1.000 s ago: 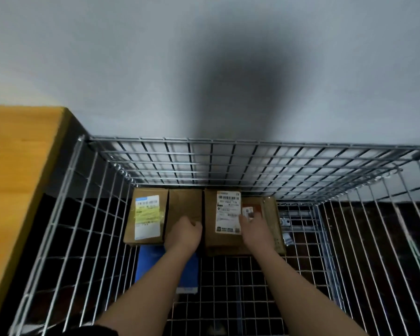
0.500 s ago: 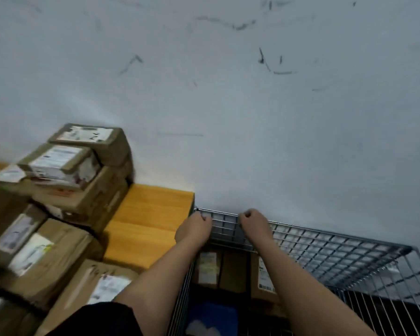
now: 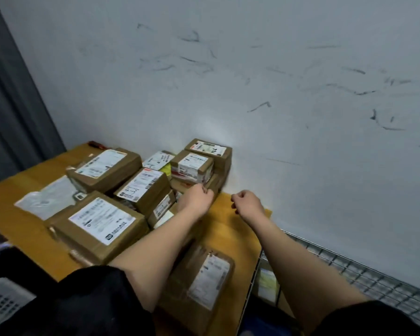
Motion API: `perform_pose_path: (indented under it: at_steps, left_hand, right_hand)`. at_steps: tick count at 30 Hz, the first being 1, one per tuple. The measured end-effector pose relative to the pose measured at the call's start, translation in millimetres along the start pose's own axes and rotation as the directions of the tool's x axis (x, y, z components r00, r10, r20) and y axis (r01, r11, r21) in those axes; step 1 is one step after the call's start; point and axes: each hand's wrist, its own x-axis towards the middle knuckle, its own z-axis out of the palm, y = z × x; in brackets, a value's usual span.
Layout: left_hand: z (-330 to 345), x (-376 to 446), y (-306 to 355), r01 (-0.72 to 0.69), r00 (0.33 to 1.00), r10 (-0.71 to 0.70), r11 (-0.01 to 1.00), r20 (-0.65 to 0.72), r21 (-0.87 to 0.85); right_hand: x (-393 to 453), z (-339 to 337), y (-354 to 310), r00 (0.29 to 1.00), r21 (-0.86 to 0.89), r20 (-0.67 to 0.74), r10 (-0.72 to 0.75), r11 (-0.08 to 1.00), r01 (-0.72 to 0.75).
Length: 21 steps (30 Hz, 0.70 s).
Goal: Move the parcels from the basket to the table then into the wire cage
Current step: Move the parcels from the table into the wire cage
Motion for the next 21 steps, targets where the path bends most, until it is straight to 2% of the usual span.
perform_pose_path:
  at_steps: [7, 12, 15, 17, 21]
  left_hand:
    - [-93, 1, -60, 0.029, 0.974, -0.015, 0.998, -0.224, 0.059]
    - [-135, -8, -115, 0.295, 0.927, -0.239, 0.941, -0.287, 0.168]
    - [-147, -19, -150, 0.401, 0.89, -0.336, 0.898, -0.307, 0.179]
    - [-149, -25, -170, 0.452, 0.872, -0.406, 0.882, -0.274, 0.13]
    - [-146, -28, -207, 0.531, 0.808, -0.547, 0.837, -0.22, -0.131]
  right_hand:
    - [-25, 63, -83, 0.984, -0.075, 0.134, -0.119, 0.989, 0.13]
    - [-50, 113, -119, 0.943, -0.07, 0.315, -0.107, 0.988, 0.135]
    - [-68, 140, -128, 0.912, -0.062, 0.406, -0.061, 0.994, 0.095]
    - [-76, 152, -129, 0.892, -0.045, 0.451, -0.027, 0.998, 0.053]
    - [-82, 165, -128, 0.868, 0.045, 0.497, 0.008, 0.998, -0.034]
